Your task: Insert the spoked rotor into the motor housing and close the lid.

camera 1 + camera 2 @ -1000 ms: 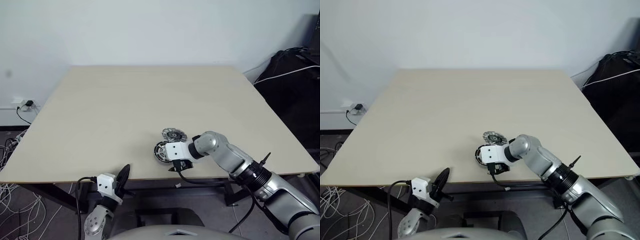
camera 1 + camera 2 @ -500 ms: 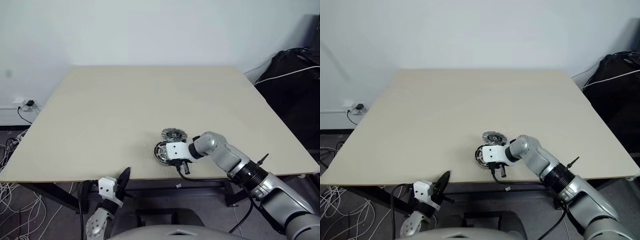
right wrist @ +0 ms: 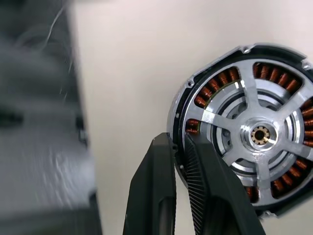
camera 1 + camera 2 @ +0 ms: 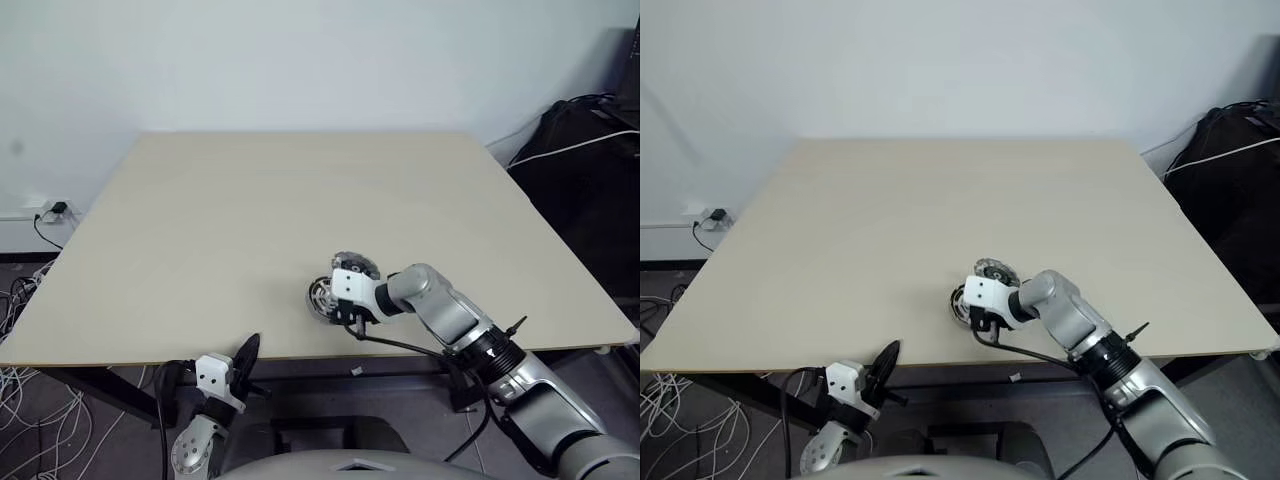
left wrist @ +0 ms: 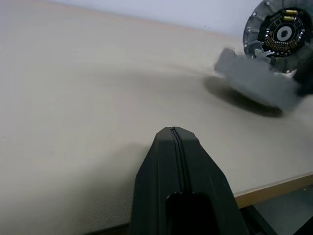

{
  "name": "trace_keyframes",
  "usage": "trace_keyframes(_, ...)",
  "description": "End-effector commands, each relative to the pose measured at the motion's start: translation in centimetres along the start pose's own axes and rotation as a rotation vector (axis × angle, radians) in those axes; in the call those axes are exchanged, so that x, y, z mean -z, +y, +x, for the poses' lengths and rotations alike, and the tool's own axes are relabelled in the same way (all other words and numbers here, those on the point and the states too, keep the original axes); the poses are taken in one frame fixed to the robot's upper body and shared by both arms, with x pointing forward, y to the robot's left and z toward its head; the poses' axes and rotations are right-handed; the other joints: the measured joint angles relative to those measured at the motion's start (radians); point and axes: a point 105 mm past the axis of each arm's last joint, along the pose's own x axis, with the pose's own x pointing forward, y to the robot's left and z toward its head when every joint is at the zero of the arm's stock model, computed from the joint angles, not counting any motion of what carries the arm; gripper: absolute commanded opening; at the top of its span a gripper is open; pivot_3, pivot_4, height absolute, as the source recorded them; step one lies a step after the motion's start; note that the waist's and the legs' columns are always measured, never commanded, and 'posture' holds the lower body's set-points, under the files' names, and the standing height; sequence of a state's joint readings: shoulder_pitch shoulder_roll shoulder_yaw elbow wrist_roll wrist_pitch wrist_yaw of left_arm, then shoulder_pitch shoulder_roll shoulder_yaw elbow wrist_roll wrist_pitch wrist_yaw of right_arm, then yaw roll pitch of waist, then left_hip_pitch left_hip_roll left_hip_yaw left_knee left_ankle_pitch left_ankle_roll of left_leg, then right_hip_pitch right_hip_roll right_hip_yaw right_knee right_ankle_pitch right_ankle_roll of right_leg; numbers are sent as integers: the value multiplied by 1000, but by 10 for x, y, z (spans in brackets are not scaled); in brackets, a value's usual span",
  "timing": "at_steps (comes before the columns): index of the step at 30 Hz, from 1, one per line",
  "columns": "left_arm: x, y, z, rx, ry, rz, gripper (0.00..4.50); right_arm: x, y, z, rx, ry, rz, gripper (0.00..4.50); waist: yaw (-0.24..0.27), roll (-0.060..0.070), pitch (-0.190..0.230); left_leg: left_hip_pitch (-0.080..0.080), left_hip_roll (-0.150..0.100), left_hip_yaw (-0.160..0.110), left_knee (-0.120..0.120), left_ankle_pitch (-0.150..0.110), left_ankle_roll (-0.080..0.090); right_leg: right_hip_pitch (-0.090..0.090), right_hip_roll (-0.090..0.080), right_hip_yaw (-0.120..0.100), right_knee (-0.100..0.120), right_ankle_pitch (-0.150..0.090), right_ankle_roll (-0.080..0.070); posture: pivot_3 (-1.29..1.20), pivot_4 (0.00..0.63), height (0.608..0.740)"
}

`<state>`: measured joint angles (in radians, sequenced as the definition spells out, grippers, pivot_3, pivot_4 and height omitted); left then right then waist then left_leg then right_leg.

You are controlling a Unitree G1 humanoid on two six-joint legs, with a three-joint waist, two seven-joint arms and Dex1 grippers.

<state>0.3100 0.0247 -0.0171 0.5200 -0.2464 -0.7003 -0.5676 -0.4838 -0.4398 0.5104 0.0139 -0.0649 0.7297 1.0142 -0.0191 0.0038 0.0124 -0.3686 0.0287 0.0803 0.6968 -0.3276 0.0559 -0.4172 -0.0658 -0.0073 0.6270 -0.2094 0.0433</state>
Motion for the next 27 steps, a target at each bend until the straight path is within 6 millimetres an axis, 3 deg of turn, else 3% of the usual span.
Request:
trace_keyframes(1,-15,-1,4,9,-61,11,0,-28,-6,-20,74,-91,48,56,3,0,0,-2,0,0,0,0,0,-2,0,0,0,0,0,0,0,740)
trace_keyframes(4,-30,-1,7,19,-110,23,0,-28,-1,-22,72,-84,63,56,6,0,-1,-11,-1,0,1,0,0,-11,-1,0,0,0,0,0,0,740)
trace_keyframes(10,-59,-16,14,77,-175,55,0,-24,8,-20,65,-66,163,56,6,1,-1,-13,-3,0,1,0,1,-10,-2,0,0,0,-1,0,0,740)
trace_keyframes(16,-66,-24,17,80,-178,44,0,-25,15,-16,56,-54,328,56,5,1,-1,-13,-2,0,2,0,1,-7,0,0,0,0,0,0,0,740)
trace_keyframes(27,-76,-32,20,78,-178,27,0,-47,23,-14,40,-59,500,56,-2,1,-1,-13,-2,0,2,0,0,-6,3,0,0,1,1,0,0,740)
